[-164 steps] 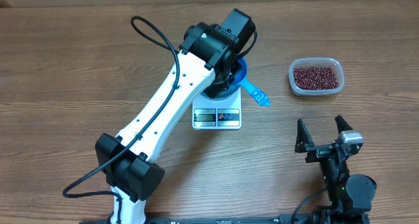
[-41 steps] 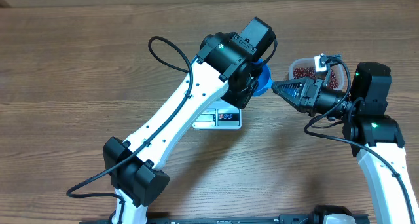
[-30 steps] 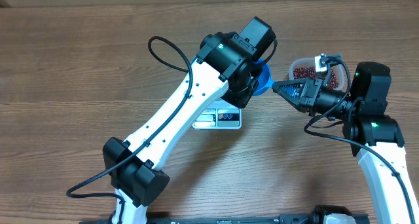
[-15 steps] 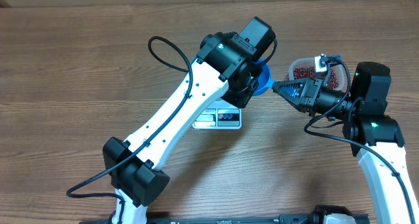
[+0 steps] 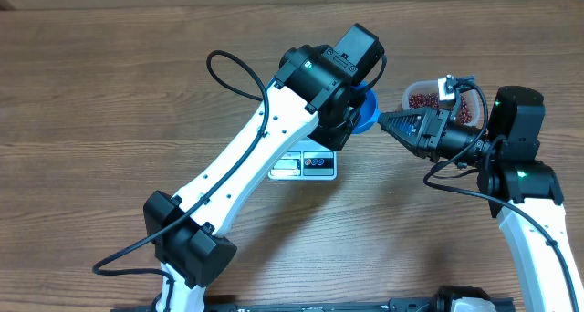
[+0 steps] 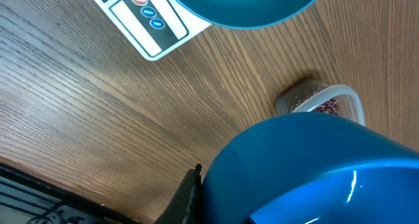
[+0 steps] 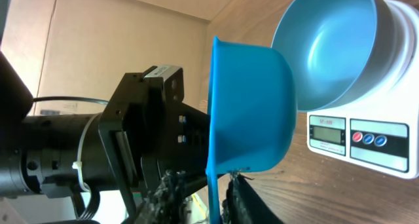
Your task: Scoop item into bowl and weigh 150g on scale
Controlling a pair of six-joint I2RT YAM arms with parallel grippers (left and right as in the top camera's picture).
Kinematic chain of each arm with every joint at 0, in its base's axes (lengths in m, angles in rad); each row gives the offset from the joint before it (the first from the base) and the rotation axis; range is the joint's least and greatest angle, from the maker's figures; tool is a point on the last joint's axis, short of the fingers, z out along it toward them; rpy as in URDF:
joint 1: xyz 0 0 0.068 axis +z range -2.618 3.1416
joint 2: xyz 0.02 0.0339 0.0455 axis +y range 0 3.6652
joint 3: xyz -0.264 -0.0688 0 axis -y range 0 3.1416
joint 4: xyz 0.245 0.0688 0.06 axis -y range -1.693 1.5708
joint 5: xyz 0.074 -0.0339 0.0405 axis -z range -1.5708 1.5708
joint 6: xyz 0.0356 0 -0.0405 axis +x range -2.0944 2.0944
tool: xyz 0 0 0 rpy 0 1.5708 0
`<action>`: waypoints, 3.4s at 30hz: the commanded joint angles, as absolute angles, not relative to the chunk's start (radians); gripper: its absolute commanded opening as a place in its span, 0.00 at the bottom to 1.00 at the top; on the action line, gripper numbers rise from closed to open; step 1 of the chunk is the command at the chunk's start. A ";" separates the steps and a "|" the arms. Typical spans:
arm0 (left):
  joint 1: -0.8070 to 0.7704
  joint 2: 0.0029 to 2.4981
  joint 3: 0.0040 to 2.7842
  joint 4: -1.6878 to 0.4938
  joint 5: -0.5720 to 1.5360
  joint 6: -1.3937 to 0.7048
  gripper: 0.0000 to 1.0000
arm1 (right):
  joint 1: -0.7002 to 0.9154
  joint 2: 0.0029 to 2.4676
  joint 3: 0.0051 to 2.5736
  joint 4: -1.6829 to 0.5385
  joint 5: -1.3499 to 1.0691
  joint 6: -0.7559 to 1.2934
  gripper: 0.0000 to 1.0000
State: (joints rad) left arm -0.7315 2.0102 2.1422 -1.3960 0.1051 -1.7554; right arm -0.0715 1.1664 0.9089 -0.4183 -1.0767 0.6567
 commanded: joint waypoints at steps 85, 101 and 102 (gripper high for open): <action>-0.694 1.980 2.163 -1.413 0.141 -1.699 0.99 | -0.073 1.162 0.931 -0.413 -1.053 0.655 0.04; -0.654 1.959 2.170 -1.323 0.324 -1.518 1.00 | -0.073 1.162 0.931 -0.425 -0.968 0.654 0.04; -0.654 1.959 2.173 -1.322 0.332 -1.507 1.00 | -0.073 1.162 0.931 -0.429 -0.957 0.654 0.04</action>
